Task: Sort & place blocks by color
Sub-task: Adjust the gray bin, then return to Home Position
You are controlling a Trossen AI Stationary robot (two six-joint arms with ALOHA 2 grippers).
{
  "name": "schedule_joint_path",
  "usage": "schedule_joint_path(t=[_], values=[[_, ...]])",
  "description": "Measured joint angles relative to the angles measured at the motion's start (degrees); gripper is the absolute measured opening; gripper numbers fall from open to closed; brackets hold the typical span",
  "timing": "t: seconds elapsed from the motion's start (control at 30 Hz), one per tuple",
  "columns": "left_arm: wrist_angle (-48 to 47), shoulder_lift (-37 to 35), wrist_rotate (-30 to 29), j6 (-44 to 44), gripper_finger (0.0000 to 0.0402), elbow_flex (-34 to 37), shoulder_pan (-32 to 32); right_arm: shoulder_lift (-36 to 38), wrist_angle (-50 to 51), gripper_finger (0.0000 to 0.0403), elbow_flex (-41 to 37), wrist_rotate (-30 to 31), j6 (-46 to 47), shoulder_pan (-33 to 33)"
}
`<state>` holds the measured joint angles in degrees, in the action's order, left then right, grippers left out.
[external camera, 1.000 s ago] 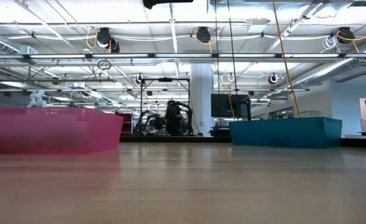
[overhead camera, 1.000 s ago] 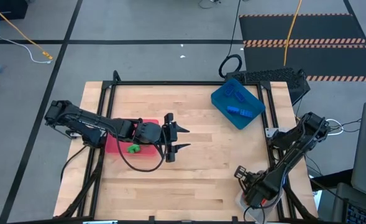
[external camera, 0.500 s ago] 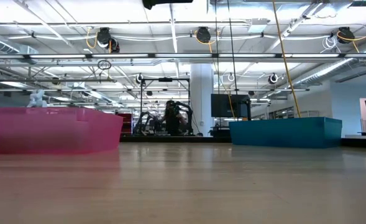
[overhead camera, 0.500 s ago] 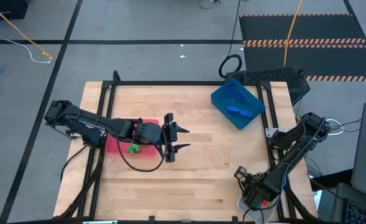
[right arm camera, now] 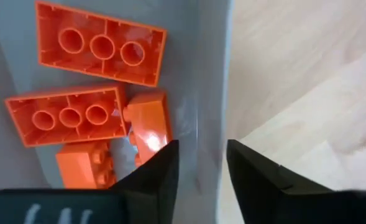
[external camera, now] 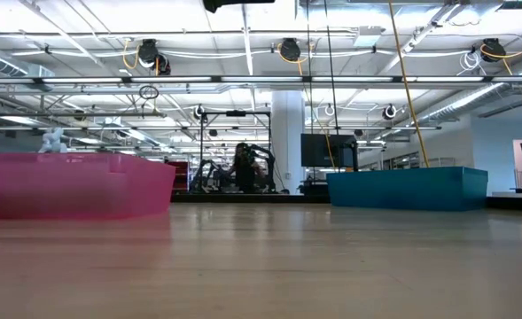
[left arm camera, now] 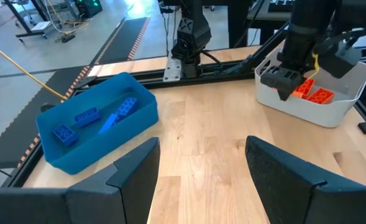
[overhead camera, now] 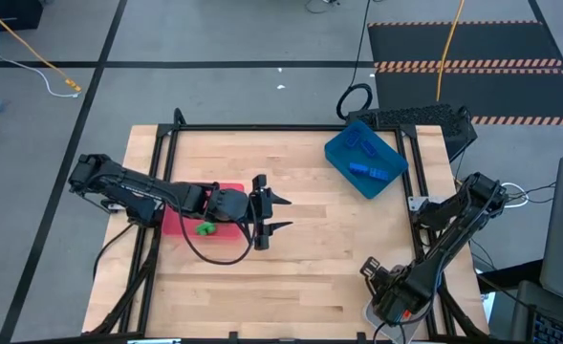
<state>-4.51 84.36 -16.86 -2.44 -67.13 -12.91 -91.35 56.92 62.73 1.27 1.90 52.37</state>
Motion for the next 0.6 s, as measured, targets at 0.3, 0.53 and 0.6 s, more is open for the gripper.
schedule_joint_path(t=[0.3,0.53,0.6], values=[[0.0,0.0,0.0,0.0,0.0241,0.0,0.0,0.0,6.5,0.0164,5.2,1.1,-0.2,-1.6],[0.0,0.0,0.0,0.0,0.0241,0.0,0.0,1.1,10.0,0.0161,8.2,7.6,0.8,-3.2],[0.0,0.0,0.0,0.0,0.0241,0.0,0.0,2.8,8.0,0.0161,8.4,9.3,0.7,-3.9]])
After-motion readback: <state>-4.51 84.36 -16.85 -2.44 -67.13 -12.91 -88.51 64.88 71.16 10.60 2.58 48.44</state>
